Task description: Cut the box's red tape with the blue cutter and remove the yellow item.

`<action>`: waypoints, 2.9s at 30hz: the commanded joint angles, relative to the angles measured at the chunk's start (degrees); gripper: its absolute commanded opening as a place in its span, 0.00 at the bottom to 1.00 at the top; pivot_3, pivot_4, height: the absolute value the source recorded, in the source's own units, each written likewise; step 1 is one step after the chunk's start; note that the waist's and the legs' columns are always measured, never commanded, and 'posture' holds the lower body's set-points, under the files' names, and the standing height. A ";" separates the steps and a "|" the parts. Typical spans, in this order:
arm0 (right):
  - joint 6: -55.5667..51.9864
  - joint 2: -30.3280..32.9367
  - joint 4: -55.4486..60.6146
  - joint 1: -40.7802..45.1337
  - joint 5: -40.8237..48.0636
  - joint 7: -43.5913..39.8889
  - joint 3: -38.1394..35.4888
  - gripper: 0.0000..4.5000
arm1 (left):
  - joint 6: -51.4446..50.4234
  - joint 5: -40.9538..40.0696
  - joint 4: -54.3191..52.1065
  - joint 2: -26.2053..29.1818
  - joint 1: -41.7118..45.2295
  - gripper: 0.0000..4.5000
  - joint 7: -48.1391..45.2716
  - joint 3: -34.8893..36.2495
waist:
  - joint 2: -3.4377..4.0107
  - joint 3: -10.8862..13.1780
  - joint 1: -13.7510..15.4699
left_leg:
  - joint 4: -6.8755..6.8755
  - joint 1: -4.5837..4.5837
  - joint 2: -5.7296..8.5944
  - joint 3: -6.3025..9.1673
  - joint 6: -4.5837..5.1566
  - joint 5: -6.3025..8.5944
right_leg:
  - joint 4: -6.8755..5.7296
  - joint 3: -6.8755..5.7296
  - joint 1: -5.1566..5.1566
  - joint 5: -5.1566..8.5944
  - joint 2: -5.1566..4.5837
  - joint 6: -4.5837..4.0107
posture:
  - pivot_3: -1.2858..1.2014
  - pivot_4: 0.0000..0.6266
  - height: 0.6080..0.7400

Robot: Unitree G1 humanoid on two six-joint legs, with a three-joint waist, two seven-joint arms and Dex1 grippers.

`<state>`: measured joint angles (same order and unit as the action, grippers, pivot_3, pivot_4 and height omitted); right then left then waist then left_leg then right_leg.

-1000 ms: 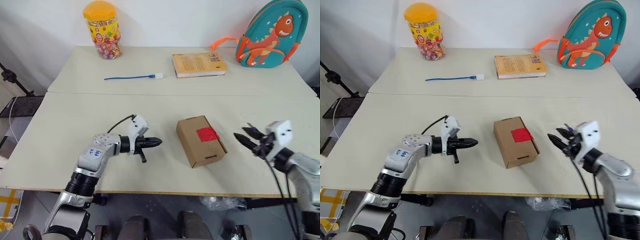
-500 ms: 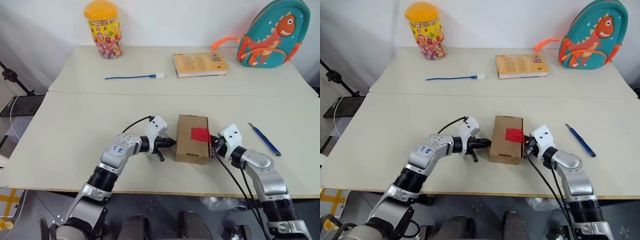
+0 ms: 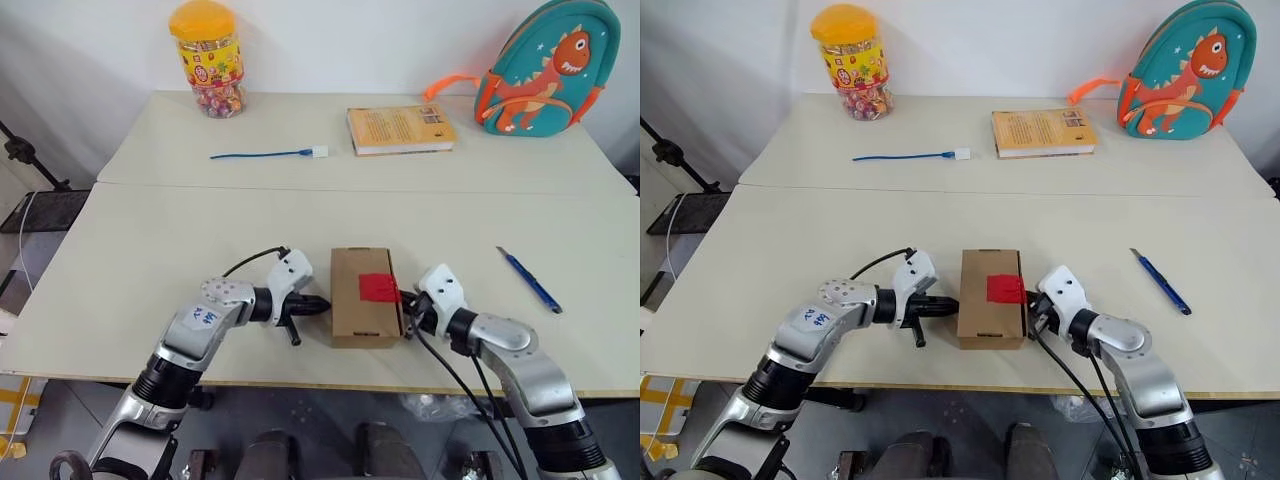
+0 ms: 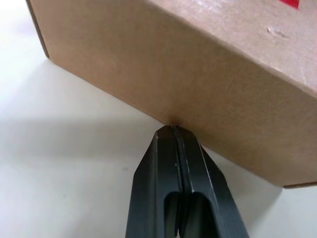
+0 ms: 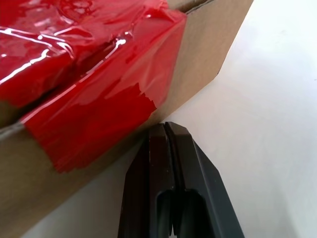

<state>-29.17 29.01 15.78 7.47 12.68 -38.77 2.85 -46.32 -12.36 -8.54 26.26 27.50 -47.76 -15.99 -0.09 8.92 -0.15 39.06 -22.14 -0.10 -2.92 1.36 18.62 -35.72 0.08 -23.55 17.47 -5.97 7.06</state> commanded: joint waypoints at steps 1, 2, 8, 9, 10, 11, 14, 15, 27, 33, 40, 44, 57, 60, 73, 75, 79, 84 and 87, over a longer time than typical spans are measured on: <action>-7.98 2.32 6.12 -2.02 7.33 -0.79 -7.43 0.08 | -1.68 -2.37 -2.02 4.32 1.89 0.00 -3.70 1.97 | 0.00 0.01 0.03 | -0.01 0.00 -0.01 0.02 0.00 0.00 | 0.01 -0.01 0.00 0.00 0.00 0.00 | 0.52 0.24 1.00; -10.28 3.51 7.50 -2.53 9.33 -1.44 -9.49 0.13 | -2.39 -3.57 -2.11 5.65 2.83 0.00 -5.04 2.94 | -0.01 0.03 0.01 | -0.02 -0.04 -0.01 0.03 0.00 0.00 | 0.02 -0.02 -0.02 0.00 -0.03 -0.01 | 0.52 0.24 1.00; -29.39 8.75 11.75 0.06 25.42 -1.21 -21.59 0.58 | -1.38 -8.95 2.55 6.64 11.34 0.00 -10.29 6.41 | -0.14 0.17 0.08 | -0.05 -0.06 0.10 0.15 0.06 0.04 | 0.21 -0.18 0.01 0.01 -0.30 -0.03 | 0.52 0.24 1.00; -32.31 8.34 11.71 1.64 27.78 -0.22 -22.32 0.65 | 0.29 -8.10 4.18 5.14 12.41 0.00 -9.59 5.69 | -0.14 0.17 0.09 | -0.05 -0.05 0.12 0.19 0.06 0.04 | 0.23 -0.22 0.04 0.01 -0.33 -0.03 | 0.52 0.24 1.00; -35.39 7.50 11.61 3.24 29.70 1.46 -23.01 0.73 | 1.66 -7.11 5.67 3.75 13.17 0.00 -8.84 4.79 | -0.14 0.17 0.10 | -0.05 -0.05 0.17 0.22 0.06 0.04 | 0.25 -0.26 0.07 0.01 -0.39 -0.03 | 0.52 0.24 1.00; -37.90 6.55 11.38 4.76 31.51 2.90 -23.39 0.80 | 2.72 -6.16 7.05 2.51 13.74 0.00 -8.16 3.89 | -0.14 0.16 0.10 | -0.06 -0.06 0.21 0.22 0.06 0.04 | 0.24 -0.27 0.05 0.01 -0.42 -0.03 | 0.52 0.24 1.00; -42.63 2.77 10.72 8.42 34.85 7.58 -23.77 0.99 | 5.63 -3.88 10.17 -0.66 14.69 0.00 -6.40 1.84 | -0.17 0.18 -0.10 | -0.11 -0.08 0.21 0.25 0.06 0.03 | 0.16 -0.35 0.04 0.01 -0.40 -0.02 | 0.52 0.24 1.00; -43.09 2.18 10.74 8.89 34.58 8.62 -22.67 0.99 | 6.45 -3.28 10.92 -1.72 14.83 0.00 -5.89 1.19 | -0.19 0.19 0.01 | -0.12 -0.13 0.21 0.25 0.06 0.02 | 0.08 -0.37 -0.02 0.01 -0.38 -0.02 | 0.52 0.24 1.00; -40.32 3.90 6.67 6.72 30.98 11.02 -19.46 0.99 | 7.84 0.24 11.65 -3.33 13.20 0.00 -5.51 -3.32 | -0.20 0.19 0.27 | -0.02 -0.19 0.44 0.26 0.34 0.02 | 0.14 -0.72 0.11 -0.04 -0.50 0.08 | 0.52 0.24 1.00; -39.65 5.40 3.37 3.32 32.04 9.89 -22.72 0.99 | 8.69 1.86 11.81 -2.34 11.65 0.00 -6.05 -6.48 | -0.25 0.11 0.39 | -0.03 -0.06 0.43 0.39 0.40 0.06 | 0.23 -0.67 0.32 -0.04 -0.58 0.08 | 0.52 0.24 1.00; -39.44 6.36 3.72 3.20 31.65 11.21 -20.45 0.99 | 8.52 1.75 11.12 -2.43 10.62 0.00 -5.99 -7.34 | -0.28 -0.03 0.07 | -0.14 0.39 0.40 0.79 0.51 0.31 | 1.00 -0.79 1.11 -0.03 -0.67 0.06 | 0.52 0.24 1.00; -39.79 7.78 4.79 4.20 30.00 12.78 -17.80 0.99 | 8.93 2.30 11.24 -2.33 10.60 0.00 -6.25 -7.88 | -0.28 -0.05 0.06 | -0.37 0.59 0.39 0.79 0.50 0.34 | 1.07 -0.77 1.20 -0.02 -0.69 0.04 | 0.52 0.24 1.00; -29.22 17.40 7.58 4.95 14.13 13.85 -1.08 0.99 | 10.65 5.40 12.81 -2.30 10.96 0.00 -6.39 -10.74 | -0.28 -0.25 0.73 | -0.95 0.71 0.41 0.74 0.13 0.10 | 1.51 -0.86 1.26 -0.01 -0.68 0.01 | 0.52 0.24 1.00; -23.33 17.40 6.00 2.45 10.17 12.22 2.06 0.99 | 9.77 4.57 12.12 -2.34 10.39 0.00 -6.46 -9.88 | -0.43 -0.34 0.34 | -0.96 0.81 0.39 0.75 0.15 0.11 | 1.56 -0.92 1.38 -0.01 -0.65 0.01 | 0.52 0.24 1.00; -48.48 12.04 -13.13 11.79 35.43 -1.55 -18.15 0.99 | 9.76 4.26 11.72 -2.33 10.82 0.00 -6.88 -7.98 | -0.36 -0.35 -0.04 | -1.05 1.11 0.28 1.00 0.33 0.26 | 1.89 -1.12 1.88 0.00 -0.69 0.00 | 0.52 0.24 1.00; -48.28 12.99 -14.74 13.11 34.19 -3.28 -14.81 0.99 | 9.92 4.39 11.89 -2.28 10.91 0.00 -6.98 -7.84 | -0.27 -0.38 -0.08 | -1.07 1.10 0.27 1.00 0.32 0.27 | 1.92 -1.14 1.88 0.01 -0.69 -0.03 | 0.52 0.24 1.00; -47.16 13.47 -17.30 16.38 31.89 -7.26 -7.31 0.99 | 10.02 4.50 11.82 -2.10 10.92 0.00 -7.19 -7.67 | -0.25 -0.39 -0.26 | -1.09 1.11 0.26 1.00 0.30 0.30 | 1.96 -1.14 1.88 0.01 -0.69 -0.03 | 0.52 0.24 1.00; -44.83 10.48 -23.38 21.84 28.22 -9.69 -1.23 0.78 | 9.79 4.42 11.03 -1.57 10.63 0.00 -7.31 -7.47 | -0.30 -0.42 -0.70 | -1.09 1.12 0.26 0.99 0.26 0.31 | 1.96 -1.13 1.88 0.01 -0.69 -0.03 | 0.52 0.24 1.00; -43.36 8.47 -27.92 24.81 26.01 -10.31 0.56 0.55 | 9.78 4.36 10.62 -1.08 10.33 0.00 -7.44 -7.25 | -0.30 -0.42 -1.18 | -1.10 1.13 0.25 1.01 0.23 0.30 | 1.94 -1.14 1.88 0.01 -0.69 -0.03 | 0.52 0.24 1.00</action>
<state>-72.41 39.14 -9.55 32.46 39.98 -48.45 0.30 -34.40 -9.89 0.05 24.15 40.10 -54.99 -20.67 -0.39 8.50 -1.33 37.95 -21.01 0.15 -1.91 1.54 18.91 -33.79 -1.08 -21.67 17.48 -6.65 7.03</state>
